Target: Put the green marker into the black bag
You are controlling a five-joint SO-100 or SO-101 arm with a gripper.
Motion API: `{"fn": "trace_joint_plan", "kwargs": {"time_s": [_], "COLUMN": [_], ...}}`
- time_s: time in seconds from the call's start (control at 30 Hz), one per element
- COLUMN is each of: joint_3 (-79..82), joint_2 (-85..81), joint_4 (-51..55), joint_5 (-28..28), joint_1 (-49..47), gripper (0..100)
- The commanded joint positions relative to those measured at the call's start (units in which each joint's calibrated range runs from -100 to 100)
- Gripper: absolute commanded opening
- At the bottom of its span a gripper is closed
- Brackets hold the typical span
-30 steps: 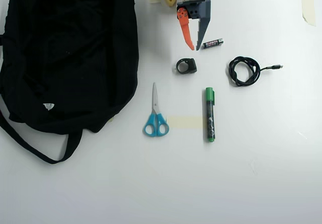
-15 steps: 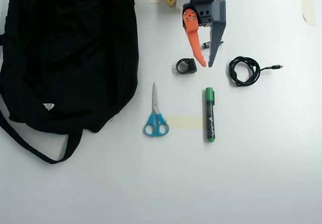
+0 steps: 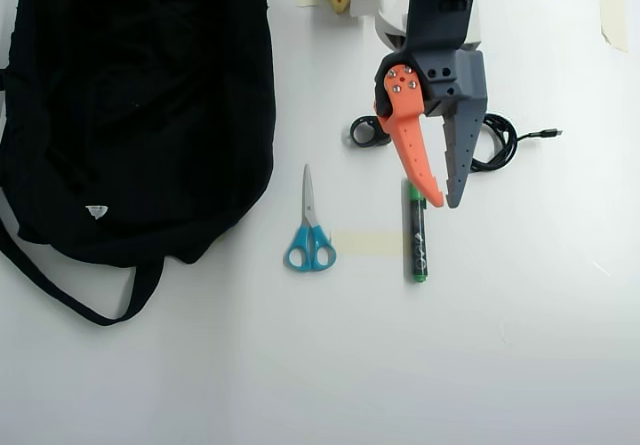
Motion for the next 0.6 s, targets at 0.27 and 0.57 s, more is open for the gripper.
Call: {"fn": "trace_joint_plan", "kwargs": {"time_s": [0.27,0.57], "joint_3": [-9.09,-9.09], "joint_2": [10.17,11.58], "joint_4": [-8.88,-10.35], "joint_5": [0.49,0.49], "joint_1": [3.78,4.08], "gripper": [3,3]}}
